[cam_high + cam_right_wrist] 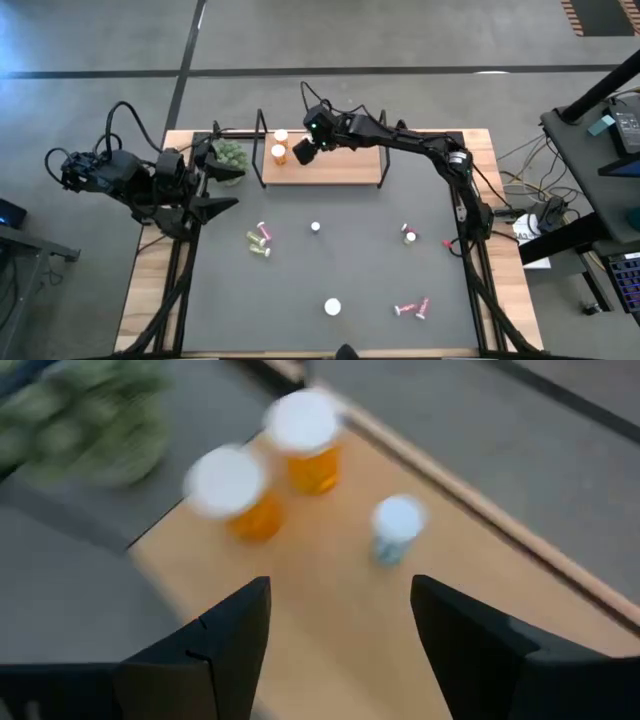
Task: Pick and place medicine bottles onto shelf by color
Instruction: Put the right yellow pill bottle on the shelf
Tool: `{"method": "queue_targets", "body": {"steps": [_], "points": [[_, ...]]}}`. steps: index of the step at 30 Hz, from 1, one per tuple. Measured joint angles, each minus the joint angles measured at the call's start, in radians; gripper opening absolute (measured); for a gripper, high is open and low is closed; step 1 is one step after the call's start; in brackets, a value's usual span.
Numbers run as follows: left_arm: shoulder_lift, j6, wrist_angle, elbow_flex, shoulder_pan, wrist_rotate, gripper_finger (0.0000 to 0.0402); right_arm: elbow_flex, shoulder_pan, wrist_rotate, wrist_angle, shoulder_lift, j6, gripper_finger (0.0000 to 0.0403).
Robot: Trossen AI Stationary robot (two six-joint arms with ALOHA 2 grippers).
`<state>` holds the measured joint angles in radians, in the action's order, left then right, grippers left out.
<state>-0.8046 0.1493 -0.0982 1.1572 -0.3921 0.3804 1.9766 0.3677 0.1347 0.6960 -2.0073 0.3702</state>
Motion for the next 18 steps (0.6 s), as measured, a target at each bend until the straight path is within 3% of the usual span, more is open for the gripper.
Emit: {"method": "queue_targets", "body": {"steps": [11, 18], "points": [[0.001, 0.000, -0.026, -0.001, 0.000, 0.000, 0.0279, -0.044, -0.193, -0.012, 0.177, 0.181, -0.198, 0.0220], [-0.009, 0.002, -0.025, -0.001, -0.001, 0.000, 0.0279, -0.326, -0.316, -0.004, 0.189, 0.291, -0.093, 0.0219]]}}
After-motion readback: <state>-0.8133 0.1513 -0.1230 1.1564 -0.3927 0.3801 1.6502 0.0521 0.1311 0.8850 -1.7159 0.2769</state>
